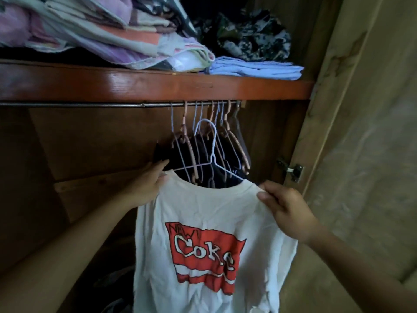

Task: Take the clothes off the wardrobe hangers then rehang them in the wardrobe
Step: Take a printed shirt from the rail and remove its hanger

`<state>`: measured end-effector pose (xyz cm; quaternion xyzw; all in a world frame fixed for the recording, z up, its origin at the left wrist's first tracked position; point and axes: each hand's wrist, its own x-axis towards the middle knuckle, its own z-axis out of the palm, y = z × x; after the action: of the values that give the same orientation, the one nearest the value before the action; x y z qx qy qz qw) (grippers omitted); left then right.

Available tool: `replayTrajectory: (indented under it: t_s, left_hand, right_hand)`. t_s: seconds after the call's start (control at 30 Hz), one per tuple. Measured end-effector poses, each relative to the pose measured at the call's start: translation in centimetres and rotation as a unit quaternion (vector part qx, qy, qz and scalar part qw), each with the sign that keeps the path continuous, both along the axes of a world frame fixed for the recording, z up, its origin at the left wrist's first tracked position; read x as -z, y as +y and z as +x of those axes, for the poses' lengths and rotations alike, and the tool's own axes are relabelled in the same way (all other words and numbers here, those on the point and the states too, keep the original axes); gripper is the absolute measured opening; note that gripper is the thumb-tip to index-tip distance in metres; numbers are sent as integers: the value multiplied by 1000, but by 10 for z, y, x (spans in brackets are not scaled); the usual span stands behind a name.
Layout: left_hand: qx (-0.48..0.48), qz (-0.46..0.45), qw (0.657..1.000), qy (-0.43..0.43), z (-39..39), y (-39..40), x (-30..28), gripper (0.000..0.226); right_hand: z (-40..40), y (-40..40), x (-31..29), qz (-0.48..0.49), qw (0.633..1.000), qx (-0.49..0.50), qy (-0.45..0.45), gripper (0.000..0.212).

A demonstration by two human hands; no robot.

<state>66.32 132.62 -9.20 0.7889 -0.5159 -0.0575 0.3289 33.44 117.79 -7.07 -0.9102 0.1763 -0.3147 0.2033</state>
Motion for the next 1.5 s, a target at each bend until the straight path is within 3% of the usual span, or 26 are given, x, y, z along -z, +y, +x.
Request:
replayTrajectory:
  t_s: [0.1, 0.23, 0.43, 0.6, 0.77, 0.97, 1.13, 1.4, 1.5]
  left_hand:
    - [62, -61, 996, -29, -28, -14, -7, 18]
    - [126, -100, 987, -15, -74, -33, -14, 34]
    - [201, -179, 960, 82, -153, -58, -33, 34]
    - [264, -177, 945, 76, -213, -74, -49, 26]
    - [327, -146, 931, 67, -271, -96, -48, 30]
    - [414, -154, 886, 141, -337, -124, -38, 30]
    - [503, -165, 826, 196, -375, -154, -34, 25]
    - [637, -129, 743, 160, -430, -193, -30, 46]
    - [697, -104, 697, 133, -449, -194, -28, 33]
  right_hand:
    - [-35, -4, -6, 14, 999, 43, -2, 19]
    - [-86, -6, -14, 14, 995, 99, 21, 19]
    - [-162, 2, -29, 37, 991, 128, -23, 16]
    - [-224, 11, -33, 8, 980, 195, -36, 30]
    - [-282, 22, -33, 10, 973, 228, -32, 25]
    - [-340, 41, -35, 12, 956, 293, 8, 25]
    - [-371, 70, -34, 37, 922, 385, -14, 28]
    - [-396, 133, -28, 37, 853, 520, 37, 21]
    - [-395, 166, -13, 44, 802, 595, 33, 20]
